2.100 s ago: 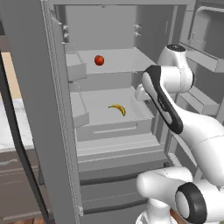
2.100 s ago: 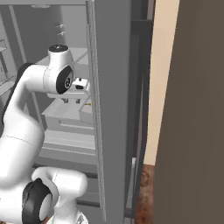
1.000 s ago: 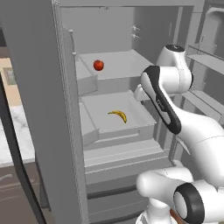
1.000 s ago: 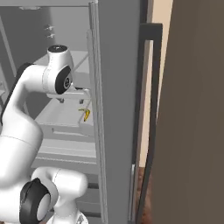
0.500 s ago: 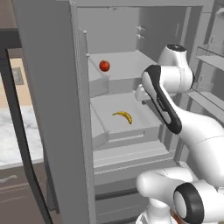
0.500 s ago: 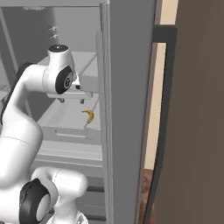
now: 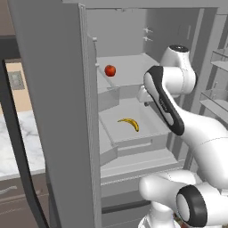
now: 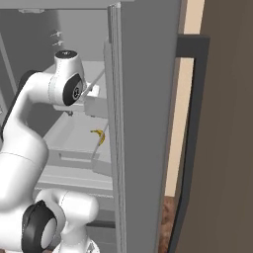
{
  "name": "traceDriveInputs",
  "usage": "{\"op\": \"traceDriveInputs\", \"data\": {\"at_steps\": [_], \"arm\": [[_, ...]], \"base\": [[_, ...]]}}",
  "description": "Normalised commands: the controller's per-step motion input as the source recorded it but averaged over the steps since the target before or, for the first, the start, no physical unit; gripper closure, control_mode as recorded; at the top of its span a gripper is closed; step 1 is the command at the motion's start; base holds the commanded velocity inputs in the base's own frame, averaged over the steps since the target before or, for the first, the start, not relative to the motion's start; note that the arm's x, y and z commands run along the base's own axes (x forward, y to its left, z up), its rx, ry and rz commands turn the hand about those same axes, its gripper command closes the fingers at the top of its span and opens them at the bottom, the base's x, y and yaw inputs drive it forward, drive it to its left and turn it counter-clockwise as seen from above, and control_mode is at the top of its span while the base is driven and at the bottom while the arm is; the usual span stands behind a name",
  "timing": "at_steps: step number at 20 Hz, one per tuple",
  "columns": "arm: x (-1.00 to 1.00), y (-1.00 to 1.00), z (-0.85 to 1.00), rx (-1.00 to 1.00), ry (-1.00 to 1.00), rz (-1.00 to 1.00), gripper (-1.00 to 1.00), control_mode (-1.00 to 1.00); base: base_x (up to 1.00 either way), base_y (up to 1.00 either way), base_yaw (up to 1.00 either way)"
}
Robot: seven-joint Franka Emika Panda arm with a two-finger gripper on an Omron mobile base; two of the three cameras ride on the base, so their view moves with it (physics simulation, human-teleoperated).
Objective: Pick the apple and banana from the fridge and place them inside the tupperware on the counter.
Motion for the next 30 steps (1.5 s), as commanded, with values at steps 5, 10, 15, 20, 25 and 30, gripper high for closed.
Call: {"op": "traceDriveInputs", "data": {"at_steps": [5, 10, 15, 20, 25, 30], "arm": [[0.05, 0.14, -0.54, -0.2, -0.19, 0.0, -1.0, -1.0], [0.01, 0.16, -0.89, -0.09, -0.04, 0.0, -1.0, -1.0], [0.02, 0.0, -0.68, 0.0, -0.23, 0.0, -1.0, -1.0], [0.36, -0.01, -0.31, 0.01, -0.3, 0.0, -1.0, -1.0], [0.48, -0.02, -0.11, 0.1, -0.01, 0.0, -1.0, -1.0], [0.57, 0.0, -0.02, 0.13, 0.06, 0.0, -1.0, -1.0]], "base": [[0.0, 0.0, 0.0], [0.0, 0.0, 0.0], [0.0, 0.0, 0.0], [0.0, 0.0, 0.0], [0.0, 0.0, 0.0], [0.0, 0.0, 0.0]]}}
